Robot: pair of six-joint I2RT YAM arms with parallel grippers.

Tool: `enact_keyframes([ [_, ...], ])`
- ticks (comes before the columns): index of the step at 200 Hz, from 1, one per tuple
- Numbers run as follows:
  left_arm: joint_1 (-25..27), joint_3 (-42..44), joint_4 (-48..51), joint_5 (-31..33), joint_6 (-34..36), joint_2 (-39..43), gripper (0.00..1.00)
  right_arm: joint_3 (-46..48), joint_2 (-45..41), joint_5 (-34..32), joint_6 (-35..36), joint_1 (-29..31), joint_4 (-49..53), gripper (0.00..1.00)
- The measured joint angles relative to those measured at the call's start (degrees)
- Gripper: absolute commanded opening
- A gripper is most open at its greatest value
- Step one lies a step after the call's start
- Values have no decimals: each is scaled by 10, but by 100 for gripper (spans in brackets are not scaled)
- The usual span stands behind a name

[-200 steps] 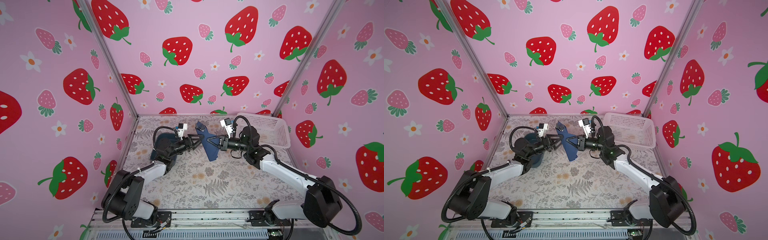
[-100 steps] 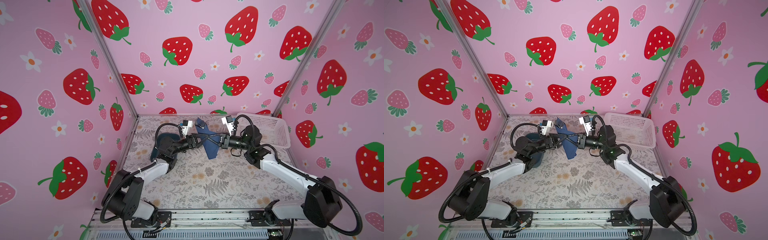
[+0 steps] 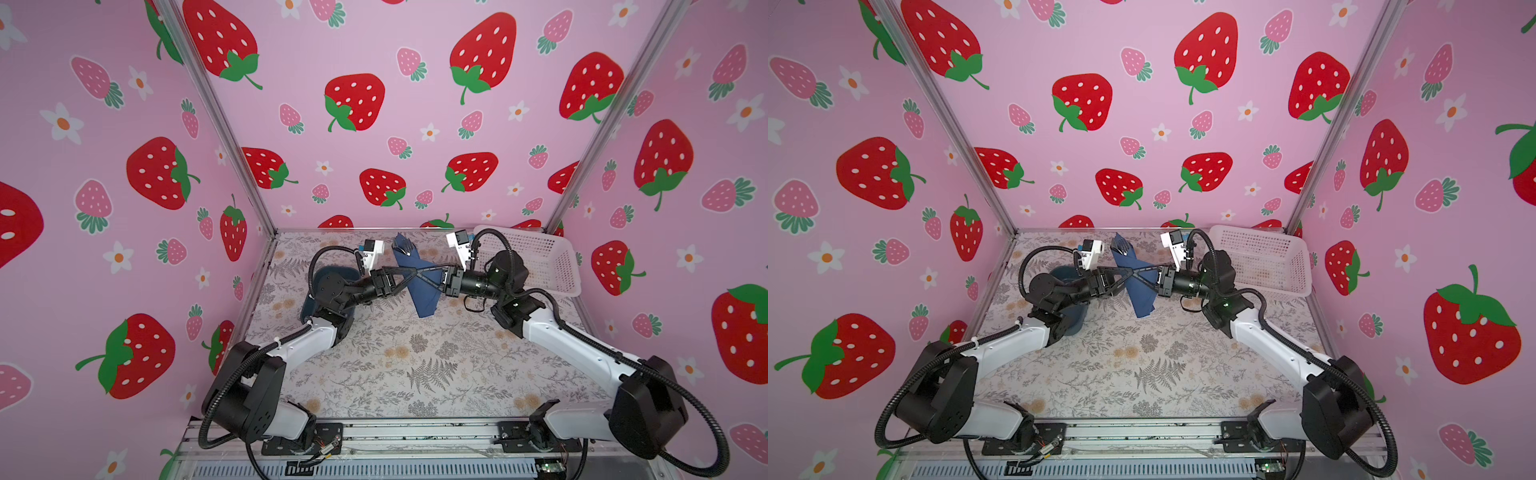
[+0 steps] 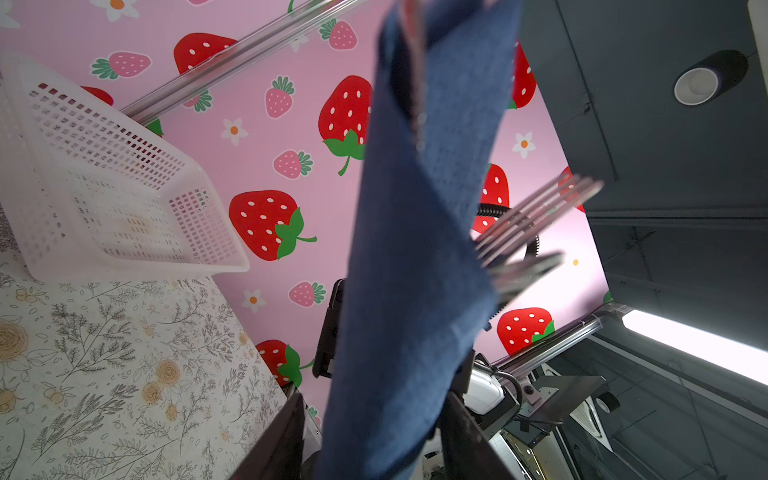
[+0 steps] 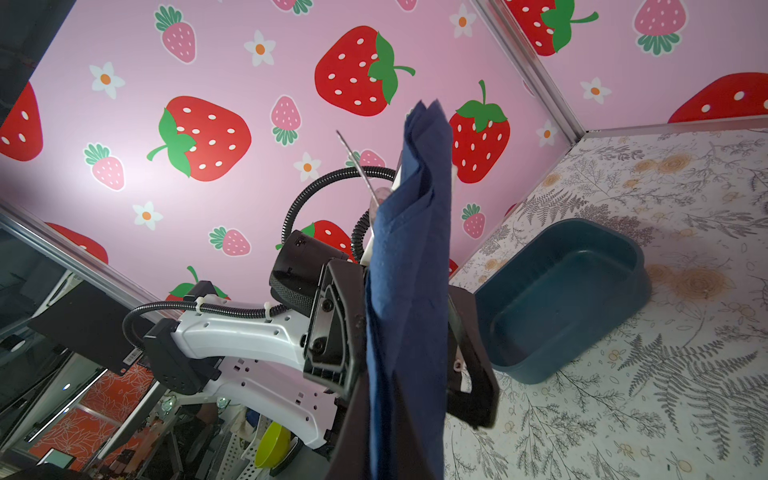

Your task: Place the utensils on the paper napkin and roll it up

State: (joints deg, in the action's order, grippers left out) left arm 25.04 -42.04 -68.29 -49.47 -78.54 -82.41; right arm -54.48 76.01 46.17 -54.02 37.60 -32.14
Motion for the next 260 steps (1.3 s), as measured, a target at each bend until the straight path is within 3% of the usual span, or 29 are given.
enact_keyframes([
  [33, 0, 0, -7, 0, -5, 0, 42, 2, -4, 0, -3, -4, -4, 4],
  [134, 3, -2, -22, 5, -13, 0, 45, 15, -4, 17, -35, -6, -47, 4],
  [196, 5, -12, -23, 5, -13, -5, 56, 15, -2, 31, -48, -6, -61, 4],
  [260, 7, -23, -39, 6, -26, -17, 47, 15, 15, 38, -60, -6, -71, 4],
])
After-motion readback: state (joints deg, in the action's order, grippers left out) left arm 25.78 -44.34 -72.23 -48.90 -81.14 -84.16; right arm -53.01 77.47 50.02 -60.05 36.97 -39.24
